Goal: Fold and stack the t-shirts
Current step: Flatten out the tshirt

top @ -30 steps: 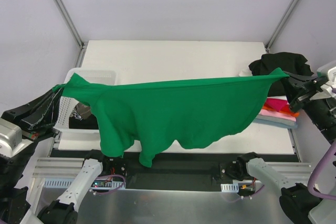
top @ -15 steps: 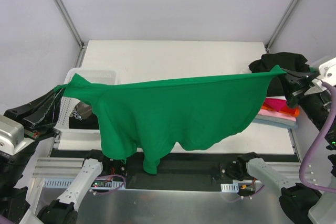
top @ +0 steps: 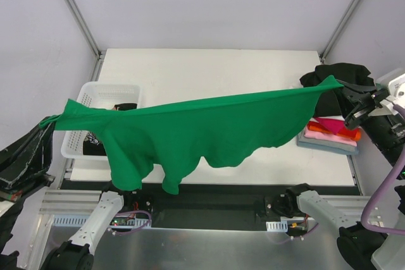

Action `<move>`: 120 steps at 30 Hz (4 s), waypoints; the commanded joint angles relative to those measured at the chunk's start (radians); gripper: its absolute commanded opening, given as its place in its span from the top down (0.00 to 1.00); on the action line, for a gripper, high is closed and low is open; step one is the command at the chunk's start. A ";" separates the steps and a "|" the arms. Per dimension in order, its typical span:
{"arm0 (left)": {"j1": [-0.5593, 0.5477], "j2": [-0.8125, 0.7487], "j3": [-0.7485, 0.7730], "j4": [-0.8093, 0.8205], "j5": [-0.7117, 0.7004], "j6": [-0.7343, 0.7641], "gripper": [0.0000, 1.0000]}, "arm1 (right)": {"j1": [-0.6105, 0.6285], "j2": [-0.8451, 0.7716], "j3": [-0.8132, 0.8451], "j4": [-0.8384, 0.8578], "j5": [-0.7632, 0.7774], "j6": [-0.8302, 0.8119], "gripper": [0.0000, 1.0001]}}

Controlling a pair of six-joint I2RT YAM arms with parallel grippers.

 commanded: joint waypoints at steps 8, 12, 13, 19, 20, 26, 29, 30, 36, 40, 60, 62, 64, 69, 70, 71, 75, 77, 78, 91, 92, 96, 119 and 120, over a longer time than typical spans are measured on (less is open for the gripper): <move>0.012 -0.041 0.081 0.013 -0.128 0.034 1.00 | -0.014 0.014 -0.009 0.088 0.113 -0.027 0.99; 0.012 -0.040 0.064 0.010 -0.105 0.033 1.00 | -0.014 0.008 -0.051 0.100 0.129 -0.041 0.99; 0.012 -0.038 0.056 0.009 -0.103 0.036 1.00 | -0.012 0.006 -0.069 0.104 0.130 -0.047 0.99; 0.012 -0.017 -0.062 0.015 -0.075 0.039 1.00 | -0.012 -0.008 -0.135 0.123 0.178 -0.061 0.99; 0.012 -0.014 -0.080 0.022 -0.072 0.039 1.00 | -0.014 -0.008 -0.150 0.123 0.181 -0.067 0.99; 0.012 0.014 -0.237 0.093 -0.059 0.053 1.00 | -0.012 -0.006 -0.201 0.140 0.231 -0.102 0.99; 0.012 0.040 -0.292 0.136 -0.063 0.057 1.00 | -0.012 0.000 -0.215 0.152 0.257 -0.122 0.99; 0.012 0.054 -0.310 0.144 -0.065 0.060 1.00 | -0.012 0.001 -0.222 0.155 0.268 -0.131 0.99; 0.012 0.100 -0.375 0.196 -0.049 0.070 1.00 | -0.012 0.023 -0.276 0.176 0.290 -0.148 0.99; 0.012 0.115 -0.415 0.214 -0.048 0.080 1.00 | -0.012 0.041 -0.304 0.186 0.294 -0.151 0.99; 0.012 0.325 -0.568 0.455 -0.022 0.096 1.00 | -0.011 0.199 -0.354 0.275 0.347 -0.199 0.99; 0.012 0.353 -0.582 0.490 -0.017 0.097 1.00 | -0.012 0.224 -0.367 0.291 0.356 -0.206 0.99; 0.012 0.373 -0.600 0.509 -0.017 0.097 1.00 | -0.012 0.242 -0.370 0.302 0.362 -0.219 0.99; 0.012 0.436 -0.620 0.552 -0.011 0.103 1.00 | -0.012 0.333 -0.371 0.341 0.362 -0.225 0.99; 0.012 0.445 -0.622 0.559 -0.014 0.108 1.00 | -0.011 0.346 -0.373 0.348 0.360 -0.226 0.99; 0.012 0.468 -0.623 0.565 -0.014 0.111 1.00 | -0.011 0.360 -0.376 0.360 0.359 -0.225 0.99; 0.012 0.529 -0.636 0.596 -0.019 0.126 1.00 | -0.012 0.440 -0.394 0.402 0.369 -0.236 0.99; 0.012 0.573 -0.640 0.621 -0.026 0.131 1.00 | -0.012 0.488 -0.405 0.439 0.382 -0.240 0.99; 0.012 0.592 -0.636 0.628 -0.034 0.132 1.00 | -0.014 0.504 -0.405 0.451 0.385 -0.248 0.99; 0.012 0.968 -0.455 0.654 -0.095 0.160 1.00 | -0.026 0.889 -0.244 0.500 0.419 -0.271 0.99; 0.012 1.004 -0.432 0.654 -0.101 0.162 1.00 | -0.026 0.906 -0.233 0.505 0.426 -0.274 0.99; 0.012 1.097 -0.380 0.662 -0.131 0.159 1.00 | -0.035 0.991 -0.232 0.561 0.461 -0.301 0.99; 0.012 1.439 -0.137 0.743 -0.279 0.274 1.00 | -0.118 1.341 0.035 0.643 0.477 -0.416 0.99; 0.012 1.448 -0.131 0.743 -0.281 0.277 1.00 | -0.118 1.353 0.037 0.646 0.478 -0.417 0.99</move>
